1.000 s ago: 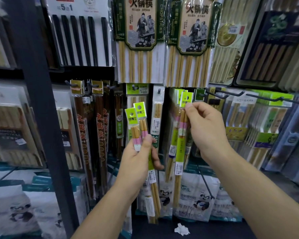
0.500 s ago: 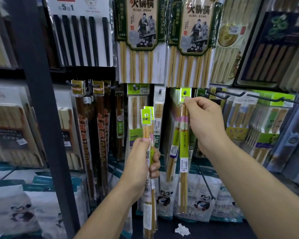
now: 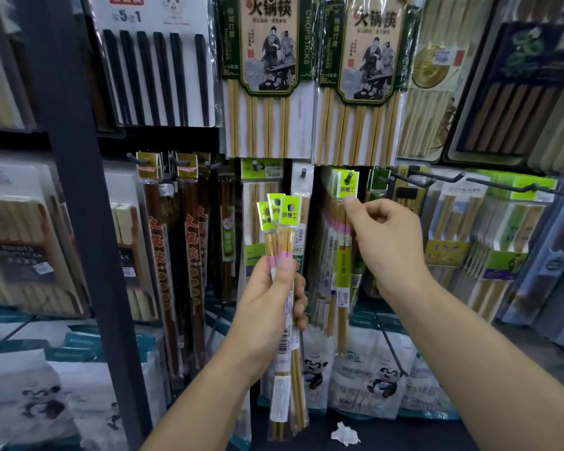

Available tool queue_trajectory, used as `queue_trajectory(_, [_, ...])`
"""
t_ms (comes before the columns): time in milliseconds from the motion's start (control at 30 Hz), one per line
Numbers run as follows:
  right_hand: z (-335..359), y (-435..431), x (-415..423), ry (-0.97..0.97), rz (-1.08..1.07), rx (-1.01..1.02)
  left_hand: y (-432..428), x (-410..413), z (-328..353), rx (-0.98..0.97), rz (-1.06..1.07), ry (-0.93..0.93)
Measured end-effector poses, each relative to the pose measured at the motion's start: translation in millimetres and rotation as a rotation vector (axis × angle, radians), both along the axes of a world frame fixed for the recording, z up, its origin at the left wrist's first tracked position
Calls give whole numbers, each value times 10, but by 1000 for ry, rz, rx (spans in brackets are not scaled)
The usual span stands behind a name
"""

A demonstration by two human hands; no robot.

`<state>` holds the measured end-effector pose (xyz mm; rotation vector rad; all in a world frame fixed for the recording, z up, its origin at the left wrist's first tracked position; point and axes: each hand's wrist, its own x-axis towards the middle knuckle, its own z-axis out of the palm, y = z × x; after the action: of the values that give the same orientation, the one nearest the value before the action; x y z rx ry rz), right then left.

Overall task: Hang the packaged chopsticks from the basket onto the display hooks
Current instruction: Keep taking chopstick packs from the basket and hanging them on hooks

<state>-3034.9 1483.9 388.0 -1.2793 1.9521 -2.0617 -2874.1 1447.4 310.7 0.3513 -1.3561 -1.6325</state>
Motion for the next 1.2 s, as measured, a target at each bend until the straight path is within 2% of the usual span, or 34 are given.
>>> queue_trajectory(200, [-99,162,152,56,-24,-59,35,5,14,-19,-58,-8])
queue_trajectory(300, [-127,227,307,124,93,-20,59,-4,10,-30,-96,0])
queue_trajectory(433, [-134,256,426,35,330,71,94,-11,-1,-45,-136,17])
queue_trajectory(500, [-145,258,444,0,364,81,109,-9,-3,-26,-162,27])
queue_trajectory(667, [-128,240,441,-49,363,58,132,-68,-36,81,-160,42])
queue_trajectory(867, [-17,220,414,-77,319,-46,59,-79,-97,72,-6,-20])
queue_trajectory(1033, [180,184,265,-143,267,-118,-5,-89,-77,123,-43,52])
queue_trajectory(1200, [205,103,167,-129,191,-98,11,-84,-59,60,15,-7])
